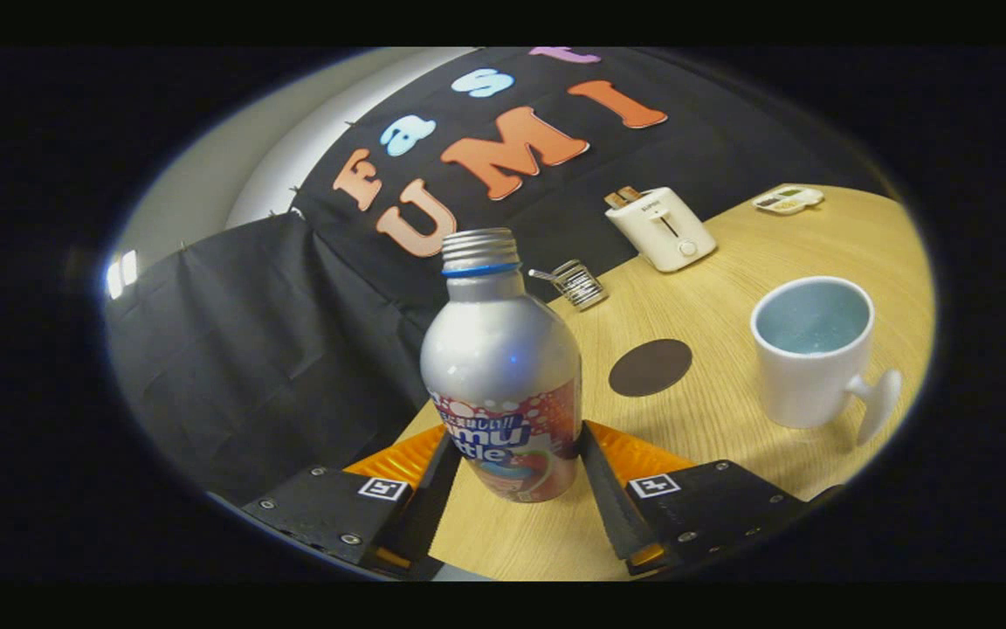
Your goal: Take the bottle from table, then pour the juice into the cup, finally place the bottle on the coaster
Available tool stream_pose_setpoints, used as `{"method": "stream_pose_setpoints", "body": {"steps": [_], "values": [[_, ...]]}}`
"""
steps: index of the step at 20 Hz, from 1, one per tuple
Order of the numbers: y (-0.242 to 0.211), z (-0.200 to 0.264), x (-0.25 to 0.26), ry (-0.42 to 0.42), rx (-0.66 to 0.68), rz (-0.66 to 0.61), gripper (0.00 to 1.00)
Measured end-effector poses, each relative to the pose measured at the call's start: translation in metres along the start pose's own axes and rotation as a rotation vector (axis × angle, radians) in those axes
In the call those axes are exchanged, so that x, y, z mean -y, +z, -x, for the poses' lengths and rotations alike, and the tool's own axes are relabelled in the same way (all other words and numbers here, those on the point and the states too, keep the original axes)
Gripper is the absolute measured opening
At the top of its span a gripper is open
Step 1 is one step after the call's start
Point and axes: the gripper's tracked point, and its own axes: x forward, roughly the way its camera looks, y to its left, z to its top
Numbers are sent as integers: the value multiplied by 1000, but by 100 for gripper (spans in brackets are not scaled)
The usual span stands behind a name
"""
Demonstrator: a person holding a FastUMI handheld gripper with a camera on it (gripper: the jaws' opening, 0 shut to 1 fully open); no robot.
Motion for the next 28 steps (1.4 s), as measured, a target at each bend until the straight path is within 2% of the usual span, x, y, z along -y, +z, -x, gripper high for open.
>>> {"method": "stream_pose_setpoints", "body": {"steps": [6,21,28], "values": [[6,13,10,46,-12,-225,77],[8,26,5,155,-52,-599,77],[14,28,2,190,-64,-719,76]]}}
